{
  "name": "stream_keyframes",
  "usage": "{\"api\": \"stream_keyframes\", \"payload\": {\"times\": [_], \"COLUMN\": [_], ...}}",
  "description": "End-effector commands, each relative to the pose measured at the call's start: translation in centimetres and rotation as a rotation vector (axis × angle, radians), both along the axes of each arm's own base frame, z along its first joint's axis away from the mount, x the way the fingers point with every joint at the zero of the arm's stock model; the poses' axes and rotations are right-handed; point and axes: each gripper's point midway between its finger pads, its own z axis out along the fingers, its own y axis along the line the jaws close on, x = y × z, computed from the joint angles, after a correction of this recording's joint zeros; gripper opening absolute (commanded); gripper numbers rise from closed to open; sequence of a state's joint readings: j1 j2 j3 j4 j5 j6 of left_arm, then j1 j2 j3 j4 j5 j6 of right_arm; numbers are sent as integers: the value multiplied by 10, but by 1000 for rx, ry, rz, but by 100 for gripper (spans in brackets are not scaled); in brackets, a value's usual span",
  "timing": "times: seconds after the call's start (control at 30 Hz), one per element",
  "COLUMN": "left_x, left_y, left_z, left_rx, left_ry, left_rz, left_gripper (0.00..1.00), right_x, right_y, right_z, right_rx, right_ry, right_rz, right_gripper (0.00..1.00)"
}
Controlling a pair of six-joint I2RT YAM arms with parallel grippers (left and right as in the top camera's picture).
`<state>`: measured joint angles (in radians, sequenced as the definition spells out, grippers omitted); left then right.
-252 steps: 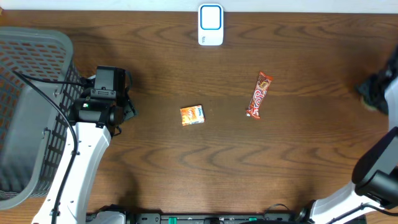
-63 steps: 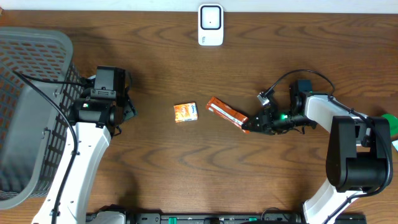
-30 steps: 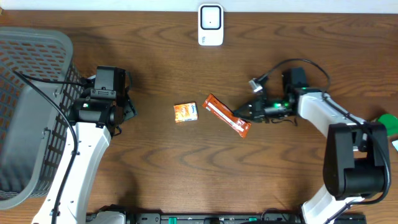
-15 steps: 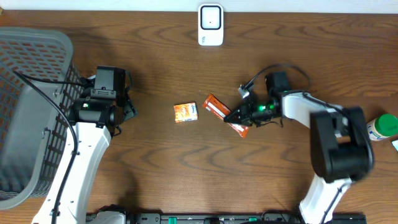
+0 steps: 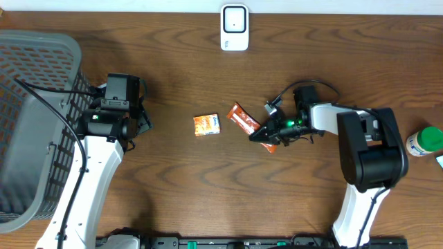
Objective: Scan the item barcode
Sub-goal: 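Close the right gripper on the candy bar's end, then lift the candy bar with the right gripper up toward the scanner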
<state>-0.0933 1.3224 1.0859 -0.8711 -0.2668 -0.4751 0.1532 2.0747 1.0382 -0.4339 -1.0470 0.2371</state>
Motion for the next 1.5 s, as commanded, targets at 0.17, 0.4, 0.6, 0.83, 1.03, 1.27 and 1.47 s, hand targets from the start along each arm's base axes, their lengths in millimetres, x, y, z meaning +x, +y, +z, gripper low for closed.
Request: {"api": "stream_keyframes", "payload": {"times": [0.17,0.4,0.6,0.83,1.03,1.27,1.47], "left_x": [-1,-1,-1,-1,-1,-1,-1], "left_y": [1,1,1,1,1,1,1], "left_z": [-1,-1,-1,-1,-1,-1,-1], "left_rx": [0,0,0,0,0,0,0], "left_ry": [4,4,4,4,4,4,4], "left_rz": [11,11,11,11,11,11,11], "left_gripper": [80,80,80,80,80,80,80], "right_x": [26,27,31,37,36,18,8], "right_y": [-8,-5,-4,-4,-5,-11,-1], "right_z": [116,106,68,35,12,-17,-30], "right_rx": [-64,-225,-355,-432,-511,-591,-587], "right_ry": [-458,-630,-652,-625,-584,-519,-498], "right_rz": [-8,94,189,317,434,538,583], "right_gripper": [99,99,99,99,99,95,83]}}
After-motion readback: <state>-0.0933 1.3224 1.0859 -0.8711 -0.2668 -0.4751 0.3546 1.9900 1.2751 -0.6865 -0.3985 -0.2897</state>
